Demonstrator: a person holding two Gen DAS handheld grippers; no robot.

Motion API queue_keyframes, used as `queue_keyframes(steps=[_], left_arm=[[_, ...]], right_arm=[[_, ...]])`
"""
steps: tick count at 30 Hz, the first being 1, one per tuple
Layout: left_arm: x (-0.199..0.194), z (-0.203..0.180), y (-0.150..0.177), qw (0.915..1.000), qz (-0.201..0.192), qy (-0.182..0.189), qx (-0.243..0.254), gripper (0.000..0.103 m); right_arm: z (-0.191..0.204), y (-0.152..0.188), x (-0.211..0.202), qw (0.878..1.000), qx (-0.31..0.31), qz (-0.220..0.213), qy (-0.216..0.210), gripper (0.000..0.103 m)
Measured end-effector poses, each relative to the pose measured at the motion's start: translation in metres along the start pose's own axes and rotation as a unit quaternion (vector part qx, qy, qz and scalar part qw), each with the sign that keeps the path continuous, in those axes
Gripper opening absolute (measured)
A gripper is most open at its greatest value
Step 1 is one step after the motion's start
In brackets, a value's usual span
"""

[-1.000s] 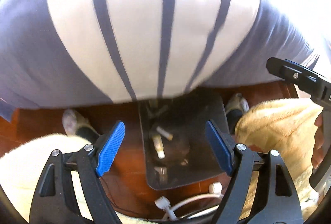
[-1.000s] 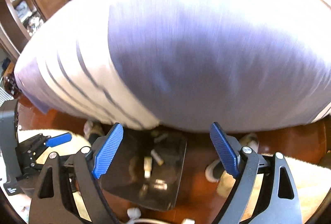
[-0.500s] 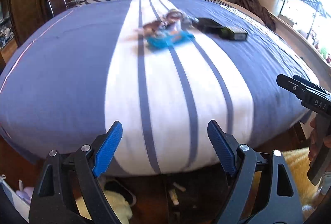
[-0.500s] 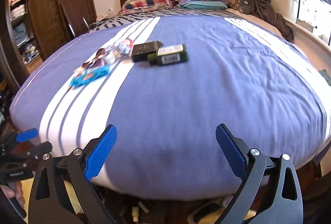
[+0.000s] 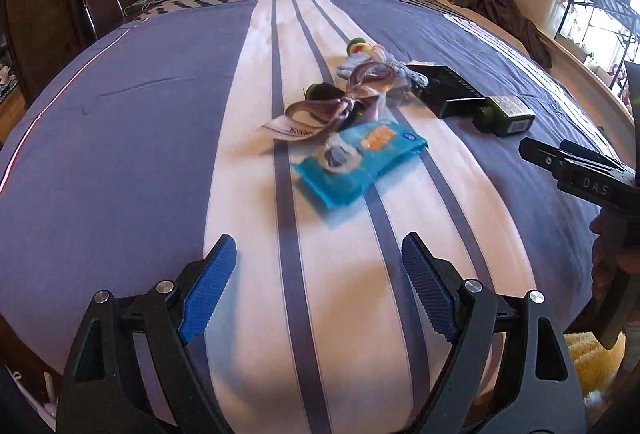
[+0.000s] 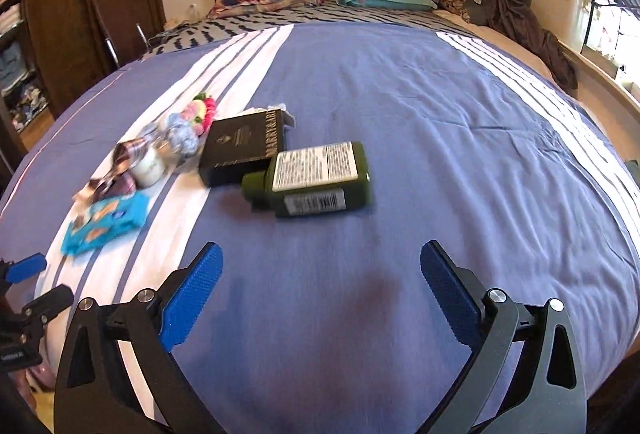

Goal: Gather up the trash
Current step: 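Grasp the blue wipes packet with the left tool while the right tool grasps the green bottle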

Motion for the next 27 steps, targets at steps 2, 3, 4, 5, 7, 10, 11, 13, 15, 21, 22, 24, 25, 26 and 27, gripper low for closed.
queue_keyframes(steps=[2, 3, 4, 5, 7, 10, 11, 13, 15, 21, 22, 24, 25, 26, 27], left_arm=[[0.008, -0.001, -0.005, 1.0, 0.002, 0.003, 0.003, 0.08], [0.011, -0.002, -0.008, 1.0, 0.004, 0.008, 0.004, 0.08], [0.015, -0.002, -0.011, 0.9999, 0.005, 0.011, 0.005, 0.08], [0.016, -0.002, -0.011, 0.9999, 0.006, 0.012, 0.007, 0.08], [0.021, -0.004, -0.015, 0.9998, 0.006, 0.015, 0.013, 0.08], [0.029, -0.005, -0.02, 0.9996, 0.009, 0.021, 0.016, 0.08], [0.033, -0.005, -0.022, 0.9996, 0.011, 0.021, 0.016, 0.08], [0.039, -0.005, -0.025, 0.9995, 0.011, 0.023, 0.018, 0.08], [0.044, -0.005, -0.029, 0.9995, 0.01, 0.024, 0.019, 0.08], [0.044, -0.013, -0.034, 0.9988, 0.001, 0.039, 0.031, 0.064], [0.042, -0.015, -0.034, 0.9985, -0.001, 0.045, 0.031, 0.055], [0.038, -0.018, -0.033, 0.9984, -0.002, 0.048, 0.031, 0.051], [0.036, -0.019, -0.033, 0.9982, -0.003, 0.05, 0.032, 0.05], [0.035, -0.02, -0.032, 0.9981, -0.002, 0.052, 0.033, 0.049], [0.033, -0.02, -0.031, 0.998, -0.002, 0.053, 0.034, 0.045]], right_arm=[[0.003, -0.006, 0.01, 1.0, 0.003, 0.005, 0.0, 0.099], [0.006, -0.008, 0.015, 1.0, 0.003, 0.008, -0.004, 0.099], [0.008, -0.01, 0.019, 1.0, 0.0, 0.011, -0.005, 0.099], [0.01, -0.011, 0.023, 1.0, -0.003, 0.014, -0.003, 0.099], [0.013, -0.015, 0.032, 1.0, -0.013, 0.021, 0.005, 0.1], [0.016, -0.02, 0.04, 0.999, -0.02, 0.024, 0.01, 0.099], [0.018, -0.02, 0.041, 0.999, -0.023, 0.025, 0.009, 0.099], [0.022, -0.022, 0.047, 0.999, -0.027, 0.028, 0.007, 0.1], [0.023, -0.024, 0.051, 0.999, -0.03, 0.029, 0.007, 0.1], [0.025, -0.029, 0.054, 0.999, -0.025, 0.027, -0.004, 0.092], [0.025, -0.029, 0.054, 0.999, -0.025, 0.027, -0.006, 0.088], [0.026, -0.03, 0.054, 0.999, -0.025, 0.025, -0.008, 0.088], [0.026, -0.03, 0.053, 0.999, -0.027, 0.024, -0.008, 0.088], [0.027, -0.029, 0.052, 0.999, -0.03, 0.022, -0.008, 0.088], [0.028, -0.029, 0.05, 0.999, -0.03, 0.02, -0.01, 0.088]])
Point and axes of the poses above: each gripper's, at about its wrist camera, not at the fingertips, and x roughly the way its jaws point, z to its left, y to its underside, the point moved 8 cm from there along x, roughly the way its jaws point, and after that the axes turned 7 degrees about -z, right-handed, at the moved point
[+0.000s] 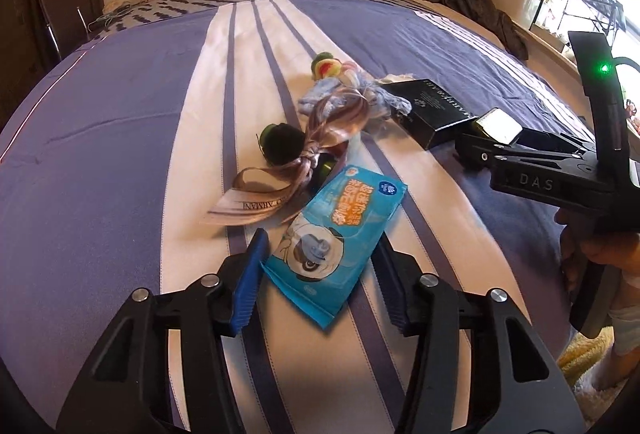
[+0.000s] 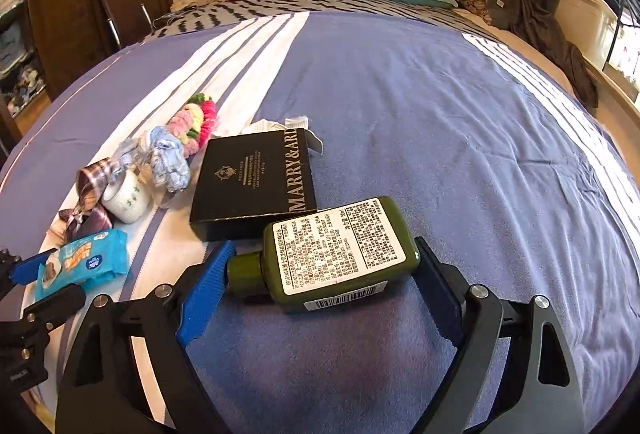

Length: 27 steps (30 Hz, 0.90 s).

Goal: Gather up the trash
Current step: 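Grasp the blue wipes packet with the left tool while the right tool grasps the green bottle, then lower both held items into the black bin and open both tools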

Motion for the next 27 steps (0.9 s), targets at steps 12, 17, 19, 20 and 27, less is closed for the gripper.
queue_keyframes(steps=[12, 17, 19, 20, 27], left_arm=[[-0.042, -0.013, 0.036, 0.9999, 0.005, 0.005, -0.011, 0.042], [-0.067, -0.024, 0.056, 0.9998, 0.003, 0.007, -0.02, 0.042], [-0.077, -0.029, 0.065, 0.9998, 0.001, 0.005, -0.02, 0.041], [-0.083, -0.032, 0.069, 0.9998, 0.0, 0.004, -0.019, 0.041], [-0.122, -0.053, 0.096, 0.9997, -0.012, 0.011, -0.016, 0.041]], right_arm=[[0.01, 0.037, -0.057, 1.0, -0.005, -0.008, -0.026, 0.088], [0.01, 0.056, -0.089, 0.999, 0.001, -0.012, -0.032, 0.088], [0.012, 0.065, -0.103, 0.999, 0.001, -0.013, -0.037, 0.088], [0.014, 0.07, -0.11, 0.999, 0.001, -0.012, -0.04, 0.088], [0.023, 0.1, -0.157, 0.998, 0.001, -0.018, -0.057, 0.088]])
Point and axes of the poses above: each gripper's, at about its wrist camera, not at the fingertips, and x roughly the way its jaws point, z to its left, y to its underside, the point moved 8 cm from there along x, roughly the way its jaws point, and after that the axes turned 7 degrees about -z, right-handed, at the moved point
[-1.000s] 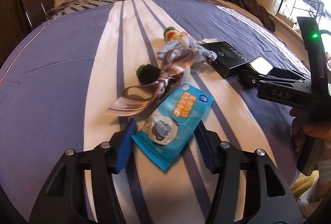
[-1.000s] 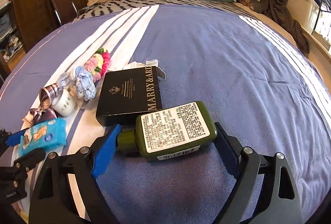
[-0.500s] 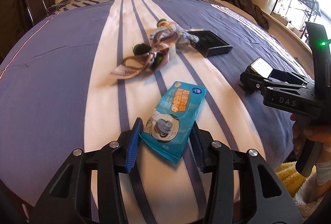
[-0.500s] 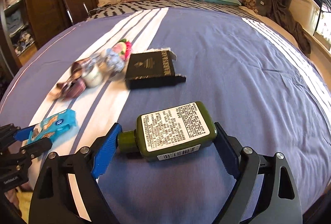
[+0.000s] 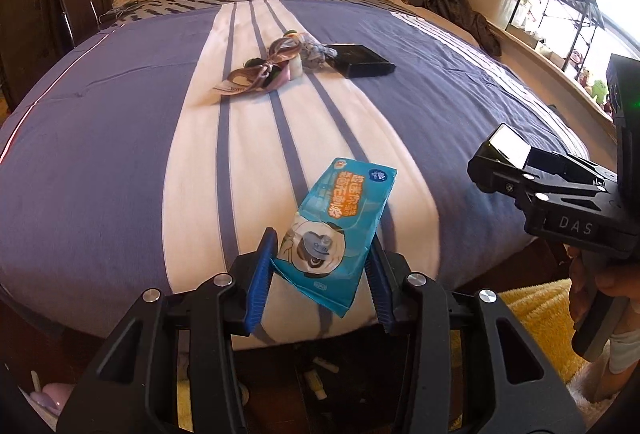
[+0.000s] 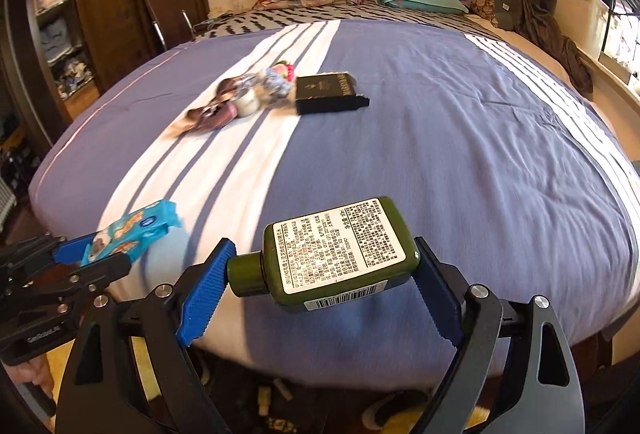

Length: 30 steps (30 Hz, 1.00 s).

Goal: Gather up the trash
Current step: 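Lower both held items into the black bin and open both tools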

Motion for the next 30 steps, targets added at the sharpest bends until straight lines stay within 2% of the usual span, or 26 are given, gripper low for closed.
queue_keyframes(steps=[7, 15, 30], left_arm=[[-0.021, -0.014, 0.039, 0.9999, 0.01, 0.008, 0.003, 0.041], [-0.017, -0.018, 0.09, 0.9988, 0.047, 0.009, -0.006, 0.041], [0.042, -0.014, 0.183, 0.9891, 0.144, 0.004, -0.028, 0.041]], right_arm=[[0.018, 0.035, -0.033, 1.0, -0.006, 0.005, -0.017, 0.088], [0.025, 0.08, -0.039, 0.999, -0.01, 0.037, -0.022, 0.088], [0.028, 0.167, 0.004, 0.992, 0.011, 0.122, -0.035, 0.088]])
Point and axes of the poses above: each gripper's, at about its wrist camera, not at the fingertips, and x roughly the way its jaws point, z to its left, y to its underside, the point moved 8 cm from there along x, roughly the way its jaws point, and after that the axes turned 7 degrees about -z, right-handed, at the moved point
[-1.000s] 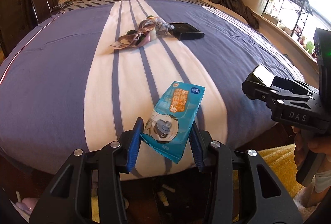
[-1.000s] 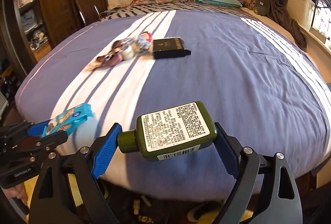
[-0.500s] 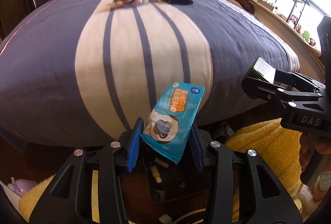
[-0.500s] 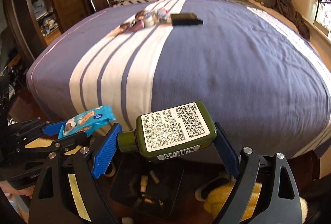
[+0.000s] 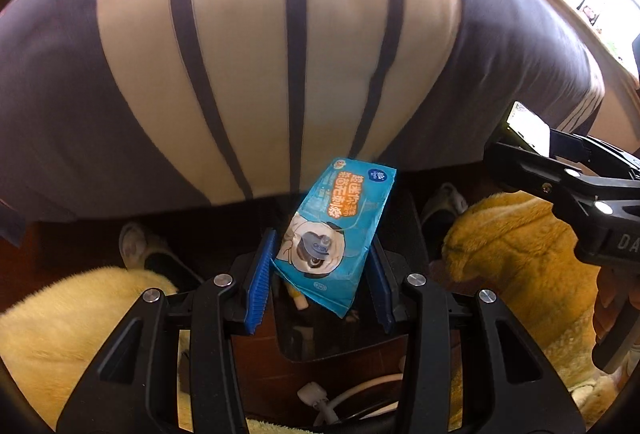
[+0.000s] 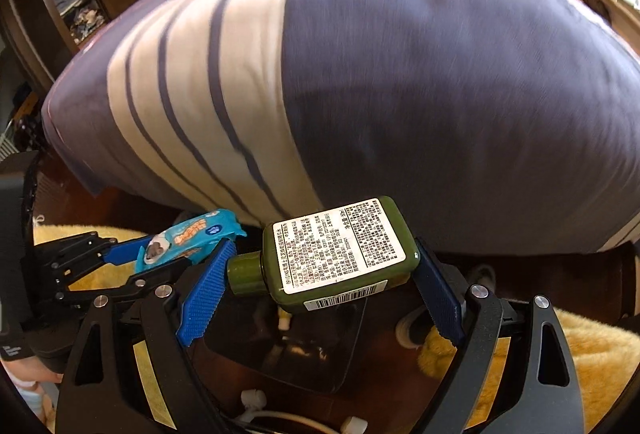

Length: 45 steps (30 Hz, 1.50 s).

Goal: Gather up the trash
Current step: 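Lower both held items into the black bin and open both tools, then raise both open tools back over the bed items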

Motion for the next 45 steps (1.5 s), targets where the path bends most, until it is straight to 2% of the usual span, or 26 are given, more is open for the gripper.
queue_keyframes(steps=[15, 20, 23, 25, 34, 37, 40, 45], left_arm=[[0.073, 0.008, 0.054, 0.996, 0.089, -0.001, -0.005, 0.041], [0.079, 0.004, 0.06, 0.9944, 0.106, 0.005, -0.008, 0.044], [0.082, 0.005, 0.061, 0.9938, 0.111, 0.003, -0.011, 0.05], [0.082, 0.007, 0.06, 0.9934, 0.113, 0.002, -0.015, 0.06], [0.061, 0.021, 0.041, 0.9959, 0.082, -0.028, -0.023, 0.075], [0.049, 0.026, 0.03, 0.997, 0.065, -0.035, -0.023, 0.077], [0.029, 0.028, 0.014, 0.9981, 0.04, -0.042, -0.022, 0.078], [-0.008, 0.031, -0.018, 0.9984, -0.01, -0.053, -0.017, 0.08]], right_arm=[[-0.005, 0.053, 0.068, 0.996, 0.026, 0.083, -0.012, 0.088], [-0.003, 0.066, 0.084, 0.993, 0.044, 0.11, -0.027, 0.088], [-0.005, 0.067, 0.085, 0.992, 0.048, 0.112, -0.034, 0.089], [-0.005, 0.065, 0.084, 0.992, 0.05, 0.109, -0.034, 0.092], [-0.017, 0.048, 0.071, 0.995, 0.059, 0.085, -0.017, 0.092], [-0.018, 0.039, 0.062, 0.996, 0.056, 0.071, -0.013, 0.092], [-0.018, 0.021, 0.044, 0.998, 0.046, 0.042, -0.005, 0.092], [-0.023, -0.026, 0.002, 0.999, 0.024, -0.032, 0.019, 0.092]])
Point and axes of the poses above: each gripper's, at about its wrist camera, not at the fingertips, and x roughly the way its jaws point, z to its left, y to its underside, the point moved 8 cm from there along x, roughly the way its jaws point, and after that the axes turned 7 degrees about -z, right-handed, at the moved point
